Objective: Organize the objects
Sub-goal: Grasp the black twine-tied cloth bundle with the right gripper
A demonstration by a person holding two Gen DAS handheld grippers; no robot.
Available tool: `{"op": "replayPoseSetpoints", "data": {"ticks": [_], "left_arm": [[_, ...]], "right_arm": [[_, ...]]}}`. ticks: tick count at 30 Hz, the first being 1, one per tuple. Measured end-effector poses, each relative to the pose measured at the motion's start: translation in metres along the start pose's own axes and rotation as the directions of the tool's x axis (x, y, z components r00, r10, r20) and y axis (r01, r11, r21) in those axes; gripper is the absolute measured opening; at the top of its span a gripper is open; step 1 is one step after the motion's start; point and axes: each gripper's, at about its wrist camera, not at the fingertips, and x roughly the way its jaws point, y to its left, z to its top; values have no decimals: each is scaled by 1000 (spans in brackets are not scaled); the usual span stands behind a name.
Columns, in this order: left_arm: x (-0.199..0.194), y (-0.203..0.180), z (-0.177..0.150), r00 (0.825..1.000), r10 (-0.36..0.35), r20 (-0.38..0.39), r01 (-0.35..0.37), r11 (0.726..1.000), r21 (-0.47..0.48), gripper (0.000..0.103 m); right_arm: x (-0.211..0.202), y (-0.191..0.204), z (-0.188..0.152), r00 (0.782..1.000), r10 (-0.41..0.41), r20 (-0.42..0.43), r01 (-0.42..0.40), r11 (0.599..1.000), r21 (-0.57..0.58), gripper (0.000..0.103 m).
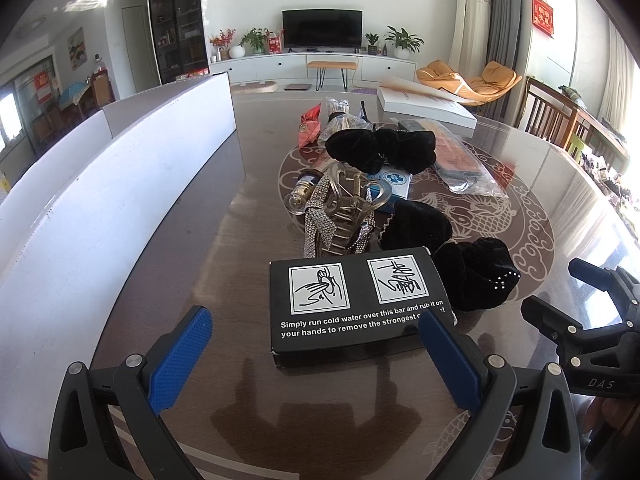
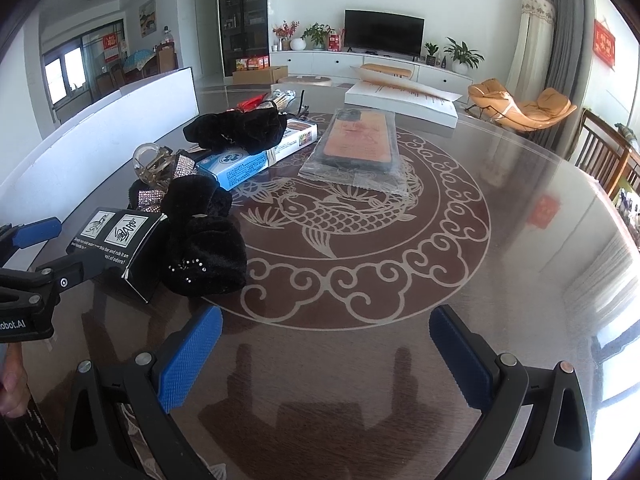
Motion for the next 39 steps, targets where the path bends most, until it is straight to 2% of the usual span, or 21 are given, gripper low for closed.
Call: {"op": "replayPoseSetpoints", "data": {"ticks": [5, 9, 11, 15, 20, 21, 22, 23, 25, 26, 33, 36, 39], "left_arm": [[-15, 22, -1, 999, 6, 41, -2, 995, -102, 103], [-21, 35, -2, 999, 6, 53, 3, 986, -166, 103], [-20, 38, -3, 999, 4, 49, 5, 984, -179, 103], [-20, 37, -3, 999, 1, 46, 7, 984, -177, 103], [-10, 38, -2, 1000, -14, -6, 12, 983, -183, 103], [-7, 39, -2, 1000, -18, -17, 15, 982, -187, 103], [-6, 39, -2, 999, -21, -25, 16, 982, -190, 103], [-5, 39, -3, 999, -23, -28, 17, 981, -192, 103], [-5, 39, -2, 999, -27, -25, 22, 981, -192, 103], [-6, 38, -2, 999, -26, -22, 22, 982, -187, 103], [-7, 22, 3, 998, -61, -13, 60, 994, -95, 103], [-9, 6, 14, 998, -66, 7, 66, 997, 48, 103], [-4, -12, 26, 997, -81, 3, 78, 977, 196, 103]], "right_arm": [[0, -11, 6, 995, 98, -2, -98, 994, 57, 103], [-9, 1, 37, 988, 151, 12, -151, 989, 2, 103], [-3, 14, 59, 982, 186, -40, -188, 981, -48, 103], [22, 39, 86, 963, 204, -176, -227, 966, -121, 103], [65, 56, 84, 924, 197, -327, -247, 962, -118, 103], [68, 54, 84, 920, 225, -321, -267, 959, -94, 103], [68, 49, 86, 925, 228, -305, -260, 963, -67, 102], [68, 43, 87, 935, 197, -296, -222, 974, -52, 102], [66, 30, 88, 944, 175, -280, -187, 982, -17, 93], [66, 26, 87, 942, 175, -285, -186, 982, -11, 92], [43, 16, 53, 946, 158, -283, -194, 976, -102, 92], [18, 9, 31, 958, 148, -246, -184, 974, -133, 92], [0, -4, 10, 960, 159, -231, -188, 976, -109, 92]]}}
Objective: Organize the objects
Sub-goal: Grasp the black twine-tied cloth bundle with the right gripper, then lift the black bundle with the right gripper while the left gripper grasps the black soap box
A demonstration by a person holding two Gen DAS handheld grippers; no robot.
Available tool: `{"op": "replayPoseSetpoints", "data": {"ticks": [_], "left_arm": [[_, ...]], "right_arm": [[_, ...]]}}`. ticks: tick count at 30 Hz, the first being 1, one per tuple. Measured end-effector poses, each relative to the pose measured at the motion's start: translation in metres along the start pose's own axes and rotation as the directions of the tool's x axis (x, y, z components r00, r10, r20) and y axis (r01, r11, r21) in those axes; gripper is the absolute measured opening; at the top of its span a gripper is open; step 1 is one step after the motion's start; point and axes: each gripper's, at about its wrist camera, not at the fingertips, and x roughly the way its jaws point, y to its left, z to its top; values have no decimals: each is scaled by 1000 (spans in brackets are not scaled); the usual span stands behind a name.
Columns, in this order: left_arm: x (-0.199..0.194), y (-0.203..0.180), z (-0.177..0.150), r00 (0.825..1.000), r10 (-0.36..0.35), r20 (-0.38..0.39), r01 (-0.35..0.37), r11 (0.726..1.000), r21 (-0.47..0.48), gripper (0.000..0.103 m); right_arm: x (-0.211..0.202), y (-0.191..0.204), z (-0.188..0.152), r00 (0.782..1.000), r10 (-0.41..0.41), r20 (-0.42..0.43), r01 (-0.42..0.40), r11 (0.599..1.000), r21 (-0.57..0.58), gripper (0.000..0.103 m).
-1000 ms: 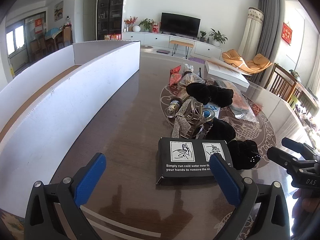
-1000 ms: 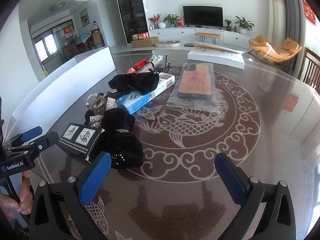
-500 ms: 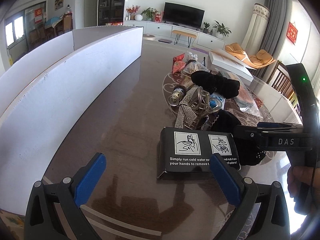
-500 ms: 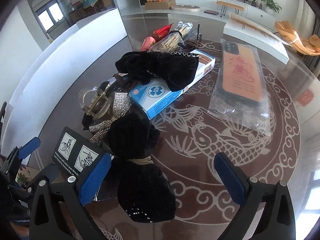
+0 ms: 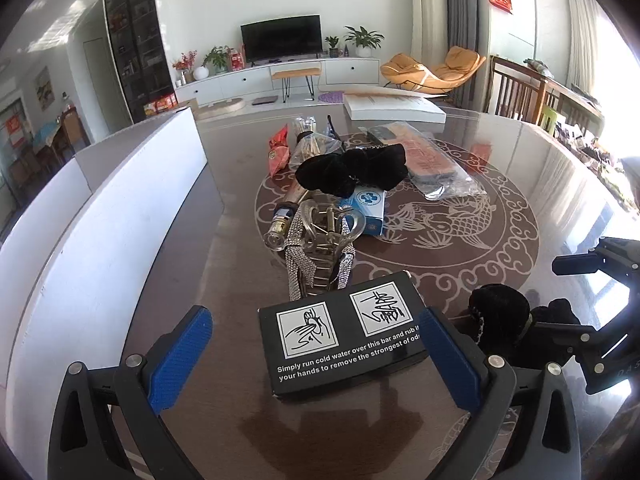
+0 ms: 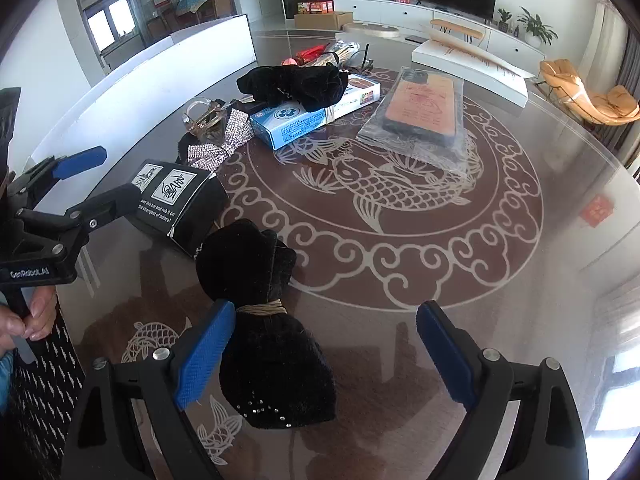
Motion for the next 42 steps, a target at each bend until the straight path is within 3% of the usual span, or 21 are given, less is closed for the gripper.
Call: {"op": "replayPoseSetpoints", "data": {"ticks": [3, 5, 7, 10, 11, 13, 17, 21, 23, 25, 26, 27, 31, 32, 35, 37, 39, 42], "left_arm": [[14, -12, 7, 993, -96, -68, 103, 990, 101, 103], [19, -18, 1, 974, -187, -130, 205, 969, 139, 103], [10, -26, -9, 962, -232, -146, 256, 950, 180, 103], [-11, -34, -22, 905, -380, -189, 414, 889, 197, 103], [-17, -34, -24, 895, -401, -194, 436, 878, 196, 103], [-28, -31, -25, 917, -370, -152, 395, 896, 202, 103], [-26, -9, -4, 958, -276, -83, 285, 950, 125, 103], [1, -4, 11, 983, -167, -78, 177, 972, 153, 103], [18, -5, 12, 983, -148, -109, 164, 973, 163, 103], [30, -7, 7, 962, -207, -177, 236, 958, 163, 103], [25, -11, 4, 961, -219, -172, 251, 947, 200, 103], [20, -15, 1, 947, -258, -192, 298, 929, 220, 103], [-8, -22, -11, 870, -402, -285, 473, 843, 255, 103], [-13, -22, -12, 875, -399, -274, 466, 845, 261, 103], [-20, -10, -2, 936, -317, -153, 348, 899, 265, 103], [-13, 0, 13, 961, -258, -103, 275, 934, 227, 103], [3, 6, 24, 961, -248, -121, 269, 940, 207, 103], [28, 2, 27, 954, -238, -183, 279, 928, 248, 103]], "right_arm": [[-10, -13, -19, 1000, 20, 9, -21, 998, 60, 92], [-20, -20, -28, 999, 32, 29, -35, 995, 90, 93], [-27, -23, -34, 999, 15, 41, -19, 996, 83, 95], [-27, -26, -41, 997, -77, 16, 77, 997, 8, 99], [-24, -28, -42, 995, -97, 7, 97, 995, -15, 99], [-20, -33, -45, 995, -99, -5, 99, 995, -27, 101], [-18, -41, -48, 997, -75, 0, 75, 997, 1, 103], [-17, -42, -51, 998, -56, -3, 56, 998, 39, 103], [-18, -41, -53, 998, -56, -4, 56, 997, 49, 103], [-19, -41, -55, 999, -50, -4, 50, 997, 63, 103], [-20, -40, -55, 999, -46, -6, 46, 997, 68, 103], [-21, -40, -56, 999, -42, -9, 43, 997, 70, 103], [-23, -38, -61, 999, -38, -25, 40, 998, 47, 103], [-22, -38, -62, 999, -35, -34, 36, 998, 43, 103], [-17, -41, -63, 999, -13, -52, 16, 999, 51, 103], [-16, -42, -62, 999, -9, -49, 12, 998, 61, 103], [-15, -42, -61, 998, -10, -54, 14, 998, 67, 103], [-16, -40, -61, 998, -14, -59, 18, 998, 66, 103]]}}
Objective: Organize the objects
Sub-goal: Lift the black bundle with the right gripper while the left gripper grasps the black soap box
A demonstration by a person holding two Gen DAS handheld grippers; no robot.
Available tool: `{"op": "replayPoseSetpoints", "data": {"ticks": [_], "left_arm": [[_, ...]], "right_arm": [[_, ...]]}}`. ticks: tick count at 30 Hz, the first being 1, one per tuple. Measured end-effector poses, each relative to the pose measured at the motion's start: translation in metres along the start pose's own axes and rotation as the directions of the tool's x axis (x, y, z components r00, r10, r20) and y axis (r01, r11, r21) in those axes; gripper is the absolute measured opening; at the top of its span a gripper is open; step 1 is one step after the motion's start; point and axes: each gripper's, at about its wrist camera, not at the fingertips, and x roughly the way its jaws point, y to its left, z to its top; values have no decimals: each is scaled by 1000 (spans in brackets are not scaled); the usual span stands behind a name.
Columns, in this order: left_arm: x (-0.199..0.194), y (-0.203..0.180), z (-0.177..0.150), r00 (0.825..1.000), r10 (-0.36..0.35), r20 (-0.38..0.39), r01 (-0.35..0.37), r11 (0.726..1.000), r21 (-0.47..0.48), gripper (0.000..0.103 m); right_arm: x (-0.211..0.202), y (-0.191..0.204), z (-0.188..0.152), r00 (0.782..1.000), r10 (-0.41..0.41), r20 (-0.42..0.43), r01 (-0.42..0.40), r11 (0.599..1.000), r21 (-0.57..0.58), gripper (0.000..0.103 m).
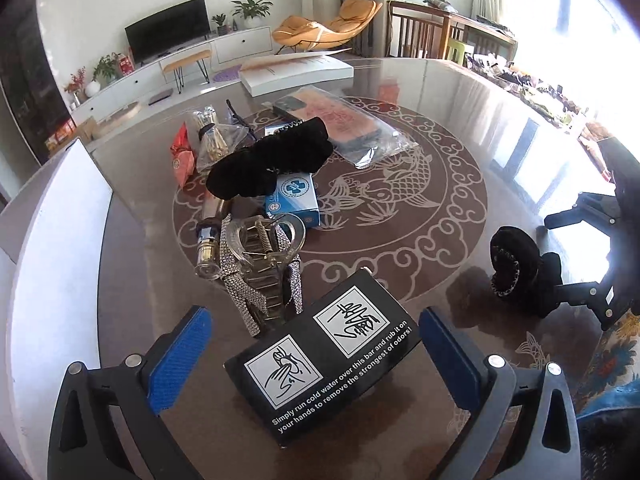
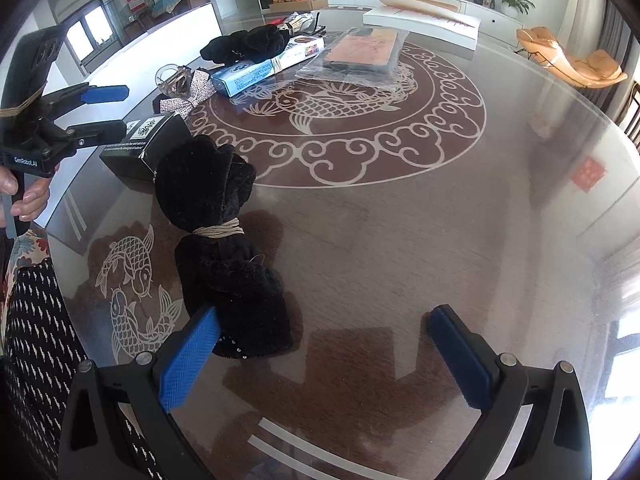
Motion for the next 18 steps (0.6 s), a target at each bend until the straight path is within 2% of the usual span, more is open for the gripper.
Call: {"op": "replayPoseSetpoints", "data": {"ticks": [1, 4, 7, 9, 12, 16, 18], "left_arm": [[8, 0, 0, 999, -21, -30, 22, 1000, 8, 103], [15, -1, -3, 985, -154, -72, 153, 988, -20, 103], [9, -17, -17, 967, -227, -114, 232, 972, 26, 103], [5, -31, -30, 956, -249, -155, 262, 962, 72, 103], [4, -44, -43, 974, -160, -159, 180, 976, 120, 103], [2, -45, -35, 994, -65, -82, 70, 996, 52, 103], [6, -46, -30, 997, -16, -78, 17, 1000, 12, 103]], "right_arm": [[-1, 0, -1, 1000, 0, 1, 0, 1000, 2, 103], [-2, -2, -4, 1000, 1, 14, -1, 1000, 11, 103], [-2, -1, -5, 1000, 1, 12, 0, 1000, -3, 103], [-2, -1, -4, 1000, 3, 1, -3, 1000, -13, 103], [0, -1, -1, 1000, 4, -11, -5, 1000, -30, 103], [3, -1, 3, 1000, 5, -17, -6, 999, -53, 103], [5, -3, 5, 1000, 9, -20, -10, 998, -58, 103]]}}
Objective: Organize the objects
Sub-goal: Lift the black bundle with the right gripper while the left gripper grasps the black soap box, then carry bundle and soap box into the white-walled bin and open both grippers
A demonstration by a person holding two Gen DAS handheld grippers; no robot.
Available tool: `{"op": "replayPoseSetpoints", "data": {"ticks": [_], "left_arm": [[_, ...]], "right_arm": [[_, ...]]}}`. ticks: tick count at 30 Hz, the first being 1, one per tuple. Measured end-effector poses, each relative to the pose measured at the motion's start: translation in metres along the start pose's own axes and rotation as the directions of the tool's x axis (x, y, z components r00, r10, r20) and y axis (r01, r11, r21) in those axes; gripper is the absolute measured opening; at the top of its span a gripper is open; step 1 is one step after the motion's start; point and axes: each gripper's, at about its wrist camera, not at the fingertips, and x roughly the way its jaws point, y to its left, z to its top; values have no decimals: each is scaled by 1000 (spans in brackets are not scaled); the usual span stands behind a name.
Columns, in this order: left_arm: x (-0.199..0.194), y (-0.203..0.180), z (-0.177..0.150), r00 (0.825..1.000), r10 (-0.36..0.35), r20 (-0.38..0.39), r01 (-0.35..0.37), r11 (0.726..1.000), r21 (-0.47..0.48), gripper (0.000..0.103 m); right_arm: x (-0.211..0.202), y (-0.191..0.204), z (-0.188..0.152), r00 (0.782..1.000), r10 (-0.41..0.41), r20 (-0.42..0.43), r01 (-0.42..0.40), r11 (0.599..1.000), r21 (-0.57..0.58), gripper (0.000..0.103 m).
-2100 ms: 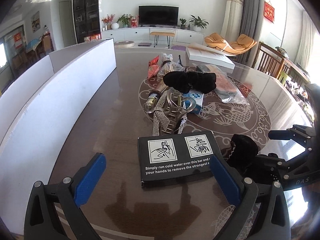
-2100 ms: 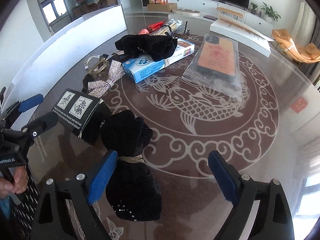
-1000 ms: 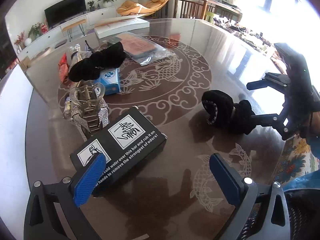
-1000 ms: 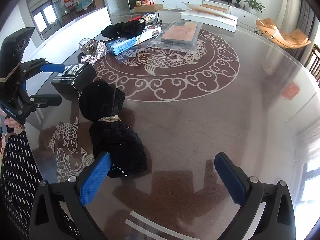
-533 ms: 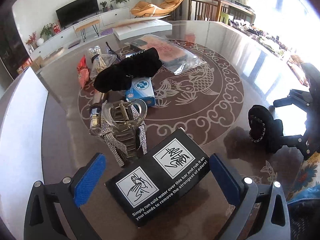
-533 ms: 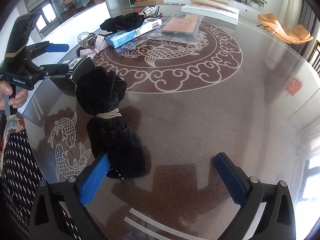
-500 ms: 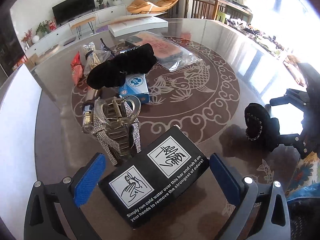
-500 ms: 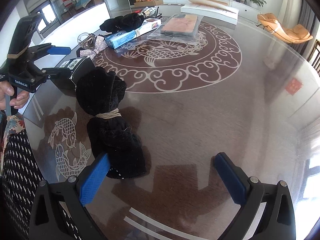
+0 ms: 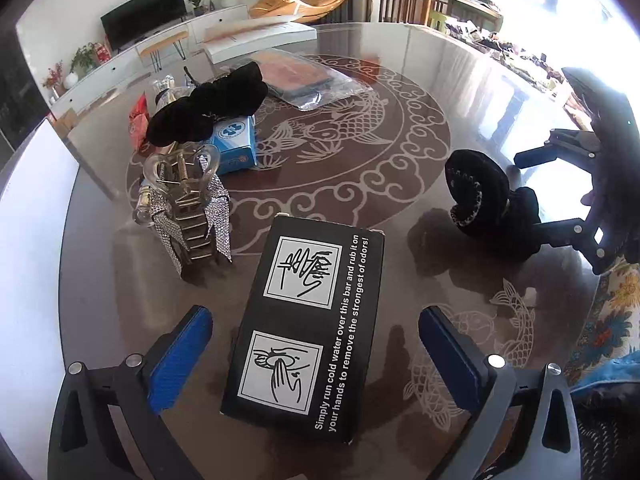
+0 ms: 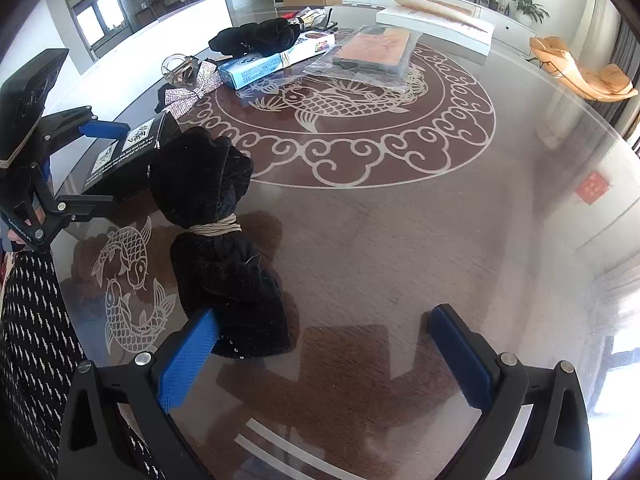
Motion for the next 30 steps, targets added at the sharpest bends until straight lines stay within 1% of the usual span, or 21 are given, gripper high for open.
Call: {"op": "replayPoseSetpoints", "data": {"ticks": [1, 2, 3, 4, 6, 7, 8, 10, 12, 13, 15, 16, 17, 18, 19, 21, 23, 25, 27, 28, 30], "left_arm": [[3, -3, 2, 999, 32, -13, -33, 999, -8, 102], [6, -6, 1, 998, 59, -20, -60, 998, -4, 94], [10, -4, 1, 997, 72, -33, -72, 997, 4, 71], [6, -5, 0, 998, 66, -10, -66, 998, -8, 64], [-1, -3, -6, 999, 51, 7, -51, 998, -34, 59], [-4, -2, -10, 998, 56, 17, -55, 997, -50, 58], [-5, -1, -14, 997, 69, 22, -68, 996, -65, 58], [-7, 5, -19, 996, 82, 30, -78, 991, -104, 58], [-13, 12, -20, 995, 88, 43, -81, 985, -153, 58], [-16, 16, -20, 995, 80, 51, -70, 981, -179, 58], [-22, 21, -24, 995, 73, 62, -58, 975, -217, 58], [-27, 22, -27, 994, 79, 68, -62, 972, -227, 58], [-33, 24, -31, 994, 84, 75, -64, 969, -237, 58], [-42, 26, -37, 993, 88, 85, -64, 966, -250, 58], [-52, 30, -41, 991, 93, 98, -64, 961, -270, 58], [-79, 42, -50, 985, 100, 141, -51, 946, -319, 58], [-113, 63, -57, 973, 127, 192, -47, 927, -373, 58], [-147, 93, -62, 958, 176, 229, -65, 904, -423, 58], [-176, 131, -70, 942, 239, 235, -99, 867, -488, 58], [-186, 151, -75, 934, 282, 219, -132, 842, -523, 58], [-196, 192, -89, 918, 366, 149, -213, 775, -595, 58]], "right_arm": [[0, 0, 1, 1000, 2, -7, -2, 1000, -6, 103], [1, 0, 2, 1000, 2, -16, -3, 1000, -18, 103], [2, 1, 3, 1000, 7, -22, -8, 999, -41, 103], [2, 1, 4, 999, 15, -45, -18, 997, -71, 103], [4, -1, 13, 991, 13, -130, -25, 996, -91, 102], [-3, -1, 19, 993, 13, -120, -22, 997, -74, 99], [-14, 1, 25, 996, 33, -80, -39, 997, -73, 98], [-31, 14, 37, 997, 80, -21, -82, 991, -109, 98], [-23, 33, 50, 994, 100, -50, -107, 981, -163, 98], [-13, 42, 54, 993, 85, -77, -99, 976, -193, 96], [8, 64, 60, 994, 36, -106, -64, 959, -275, 73], [15, 72, 60, 992, 24, -121, -61, 948, -312, 48], [21, 77, 62, 990, 12, -139, -58, 942, -331, 40], [21, 79, 65, 990, 10, -142, -57, 941, -333, 38], [19, 81, 68, 990, 14, -140, -60, 940, -335, 31], [6, 84, 77, 993, 35, -116, -71, 943, -326, 31], [-16, 89, 94, 992, 110, -59, -122, 951, -283, 31], [-37, 107, 119, 979, 203, 23, -191, 949, -253, 31], [-55, 133, 152, 946, 306, 104, -276, 933, -233, 31], [-61, 149, 166, 925, 354, 135, -319, 920, -228, 31], [-67, 193, 200, 881, 439, 176, -395, 887, -237, 31]]}}
